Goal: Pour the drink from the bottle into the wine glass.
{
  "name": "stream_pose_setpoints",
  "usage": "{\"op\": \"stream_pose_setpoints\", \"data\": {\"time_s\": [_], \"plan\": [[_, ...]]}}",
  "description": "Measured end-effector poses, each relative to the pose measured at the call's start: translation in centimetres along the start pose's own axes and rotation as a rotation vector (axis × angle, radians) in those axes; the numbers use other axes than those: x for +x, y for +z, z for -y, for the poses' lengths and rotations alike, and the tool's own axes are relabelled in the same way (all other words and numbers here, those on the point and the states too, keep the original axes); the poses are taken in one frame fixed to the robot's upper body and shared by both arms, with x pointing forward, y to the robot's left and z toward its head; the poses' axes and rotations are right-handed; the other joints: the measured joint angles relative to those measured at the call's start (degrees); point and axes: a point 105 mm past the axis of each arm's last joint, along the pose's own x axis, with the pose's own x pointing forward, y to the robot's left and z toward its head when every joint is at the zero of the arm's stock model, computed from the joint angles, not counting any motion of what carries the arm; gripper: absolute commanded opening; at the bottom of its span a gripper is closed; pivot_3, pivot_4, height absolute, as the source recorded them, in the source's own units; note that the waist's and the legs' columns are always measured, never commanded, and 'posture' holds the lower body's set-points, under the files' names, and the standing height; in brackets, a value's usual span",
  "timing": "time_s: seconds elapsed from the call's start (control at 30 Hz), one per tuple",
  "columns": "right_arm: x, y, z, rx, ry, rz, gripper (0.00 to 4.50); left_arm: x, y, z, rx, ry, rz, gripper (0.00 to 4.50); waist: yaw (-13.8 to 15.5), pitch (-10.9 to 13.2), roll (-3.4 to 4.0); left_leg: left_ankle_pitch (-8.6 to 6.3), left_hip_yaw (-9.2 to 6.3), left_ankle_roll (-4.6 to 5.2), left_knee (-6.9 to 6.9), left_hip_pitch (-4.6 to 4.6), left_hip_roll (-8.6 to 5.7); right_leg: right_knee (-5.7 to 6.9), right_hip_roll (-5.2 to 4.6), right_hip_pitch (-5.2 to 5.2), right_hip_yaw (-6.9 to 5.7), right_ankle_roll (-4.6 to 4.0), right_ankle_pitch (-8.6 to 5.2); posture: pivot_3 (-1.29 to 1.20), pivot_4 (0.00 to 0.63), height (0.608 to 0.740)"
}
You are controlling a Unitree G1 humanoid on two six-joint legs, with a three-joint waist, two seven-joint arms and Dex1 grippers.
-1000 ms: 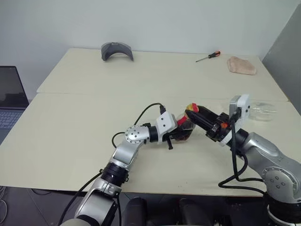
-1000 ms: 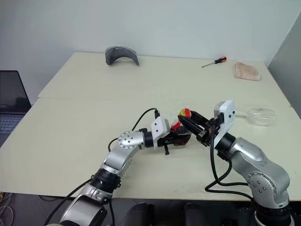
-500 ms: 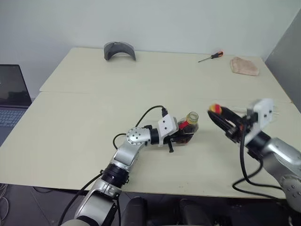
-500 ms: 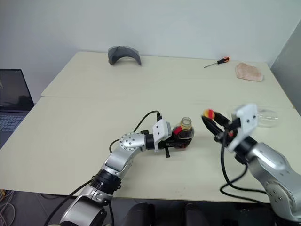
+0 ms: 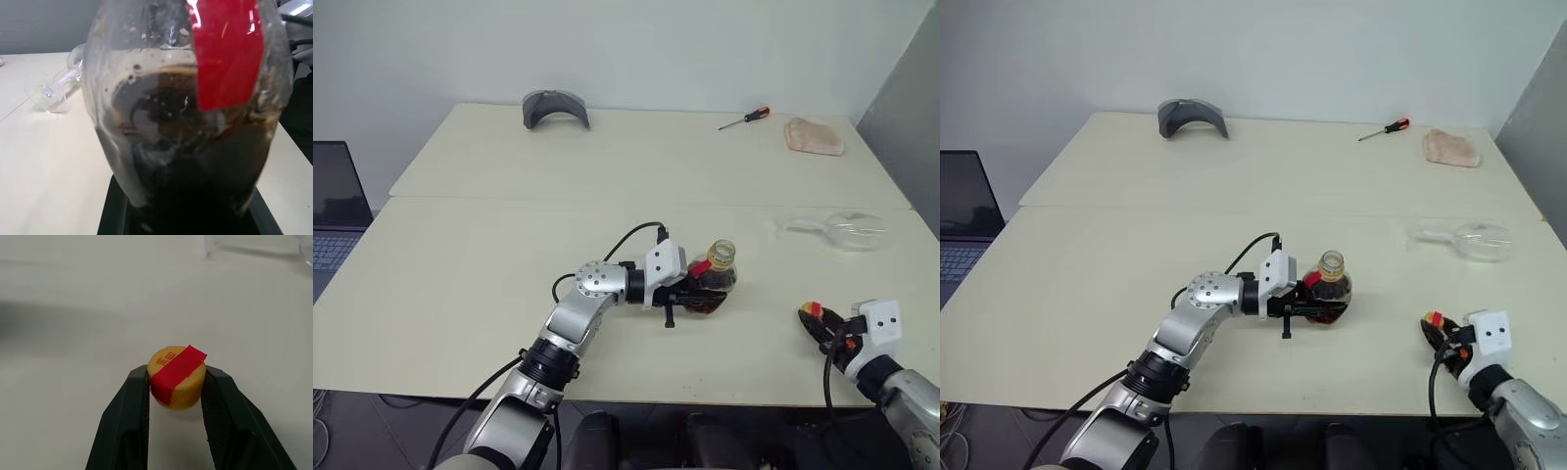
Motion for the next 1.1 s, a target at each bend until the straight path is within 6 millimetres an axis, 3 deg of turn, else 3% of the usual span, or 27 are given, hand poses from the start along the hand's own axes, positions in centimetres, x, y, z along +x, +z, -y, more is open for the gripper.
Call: {"op": "stream_pose_setpoints", "data": {"time_s": [0.13,0.3,0.53,0.6,0.7,0.77,0.83,1.0,1.1], "plan": [[0.3,-1.1,-0.3,0.0,0.028,-0.035,2.82,-0.1,0.0,0.0,0.009,0.002,-0.003,0.74,0.05,0.0,0.01,0.0,0.0,0.0,0.0,0.0,0.0,0.0,0.0,0.0,0.0,0.0,0.0,0.0,0.15,0.74],[0.7,-0.8,-0.5,0.021,0.059,-0.034,4.47,-0.2,0.0,-0.2,0.035,0.018,-0.011,0.74,0.1,0.0,0.0,0.0,-0.01,0.0,0.01,0.0,-0.01,-0.01,-0.01,0.02,0.0,0.0,0.0,0.0,0.15,0.74],[-0.4,-0.4,0.8,-0.029,0.111,-0.1,4.5,-0.4,0.1,-1.1,0.057,0.099,-0.012,0.74,0.22,-0.01,0.01,0.0,-0.01,0.0,0.02,-0.01,-0.03,-0.03,-0.03,0.05,-0.01,0.0,0.0,0.0,0.15,0.74],[-0.4,1.7,0.6,-0.057,0.174,-0.073,4.5,-1.0,0.1,-2.1,0.053,0.176,-0.008,0.74,-0.11,0.0,0.04,-0.01,0.05,0.01,0.02,0.03,-0.01,-0.02,-0.02,0.03,0.07,0.0,0.01,0.0,0.15,0.74],[0.3,6.5,-2.4,-0.149,0.355,0.032,4.5,-1.9,-0.4,-3.7,0.04,0.303,-0.005,0.74,-0.39,0.0,0.05,-0.01,-0.06,0.01,-0.01,0.09,0.05,-0.01,0.07,0.06,0.0,0.0,0.0,0.0,0.15,0.74],[0.8,8.5,-5.3,-0.208,0.475,0.08,4.5,-2.6,-1.1,-4.8,0.028,0.39,-0.014,0.74,-0.34,0.01,0.02,-0.01,-0.15,0.01,-0.01,0.06,0.07,-0.01,0.1,0.06,-0.06,0.0,0.0,0.0,0.15,0.74],[1.8,9.7,-8.7,-0.262,0.604,0.107,4.5,-4.3,-2.0,-6.6,0.011,0.531,-0.029,0.74,-0.39,0.04,-0.02,0.0,-0.15,0.01,-0.01,0.02,0.06,-0.01,0.11,0.02,-0.05,0.0,0.0,0.0,0.15,0.74],[4.6,12.3,-14.6,-0.335,0.778,0.186,4.5,-9.1,-3.5,-10.2,-0.013,0.822,-0.06,0.74,-0.08,0.14,-0.19,0.0,-0.11,0.0,0.04,-0.06,0.0,-0.02,-0.01,-0.03,-0.08,-0.23,0.15,0.0,0.15,0.74],[6.1,12.7,-16.1,-0.366,0.802,0.186,4.5,-11.5,-4.1,-11.5,-0.03,0.951,-0.068,0.74,0.35,0.14,-0.22,0.0,-0.1,-0.01,0.07,-0.17,-0.05,-0.05,-0.13,-0.06,-0.15,-0.27,0.18,0.0,0.15,0.74]]}}
